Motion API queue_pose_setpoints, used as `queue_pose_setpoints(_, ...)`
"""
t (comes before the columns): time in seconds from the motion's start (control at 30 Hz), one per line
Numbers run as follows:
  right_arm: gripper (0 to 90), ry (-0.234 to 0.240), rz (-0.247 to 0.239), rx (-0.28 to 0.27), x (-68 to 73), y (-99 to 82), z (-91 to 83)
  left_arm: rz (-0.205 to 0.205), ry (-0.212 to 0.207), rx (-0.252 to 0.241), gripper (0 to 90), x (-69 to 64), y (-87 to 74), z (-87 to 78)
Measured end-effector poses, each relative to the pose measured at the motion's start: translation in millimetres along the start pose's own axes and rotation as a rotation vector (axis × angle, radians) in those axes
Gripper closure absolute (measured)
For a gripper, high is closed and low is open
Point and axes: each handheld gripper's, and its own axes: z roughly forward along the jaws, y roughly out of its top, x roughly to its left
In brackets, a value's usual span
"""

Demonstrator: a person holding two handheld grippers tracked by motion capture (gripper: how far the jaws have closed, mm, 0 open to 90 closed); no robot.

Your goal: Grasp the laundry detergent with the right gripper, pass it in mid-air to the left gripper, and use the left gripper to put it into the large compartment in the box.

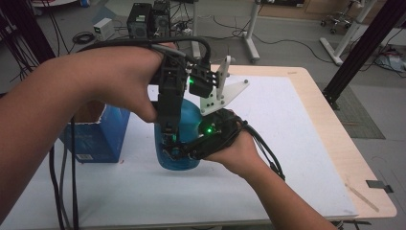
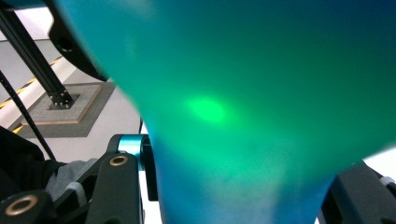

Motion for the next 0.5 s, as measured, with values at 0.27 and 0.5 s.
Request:
queue_pose_setpoints(0.27,46.2,0.004,-0.004,-0.001,-1.2,-1.1,2.3,0.009,0.004,0.013,19.1,-0.7,2.2,2.8)
queue_pose_setpoints(0.5,46.2,0.003,0.0,-0.005,-1.1,-1.0,3.1,0.001,-0.007,0.012,22.4,-0.8,3.9,5.0)
